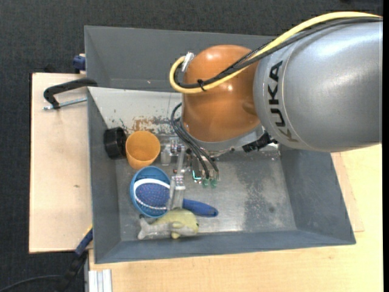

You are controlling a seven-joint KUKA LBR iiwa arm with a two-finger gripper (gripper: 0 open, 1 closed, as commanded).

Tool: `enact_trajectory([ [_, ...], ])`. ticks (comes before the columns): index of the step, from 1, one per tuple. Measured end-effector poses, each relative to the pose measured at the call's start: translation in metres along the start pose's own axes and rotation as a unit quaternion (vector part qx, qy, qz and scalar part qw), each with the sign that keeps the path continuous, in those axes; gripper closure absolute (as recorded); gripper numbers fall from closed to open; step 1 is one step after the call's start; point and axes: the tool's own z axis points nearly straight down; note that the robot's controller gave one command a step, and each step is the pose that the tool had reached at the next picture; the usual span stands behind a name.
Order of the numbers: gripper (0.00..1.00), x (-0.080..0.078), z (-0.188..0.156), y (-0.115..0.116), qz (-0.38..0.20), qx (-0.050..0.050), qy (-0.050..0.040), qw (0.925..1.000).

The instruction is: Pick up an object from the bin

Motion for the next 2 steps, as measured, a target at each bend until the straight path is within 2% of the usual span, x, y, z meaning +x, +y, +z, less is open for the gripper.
enact_trajectory([
  [1,0.0,-0.0133,0.1458,-0.0199,-0.048,0.0,-0.0019,0.9989],
  [2,1.0,-0.0143,0.1414,-0.0178,-0.048,-0.002,-0.0046,0.9988],
])
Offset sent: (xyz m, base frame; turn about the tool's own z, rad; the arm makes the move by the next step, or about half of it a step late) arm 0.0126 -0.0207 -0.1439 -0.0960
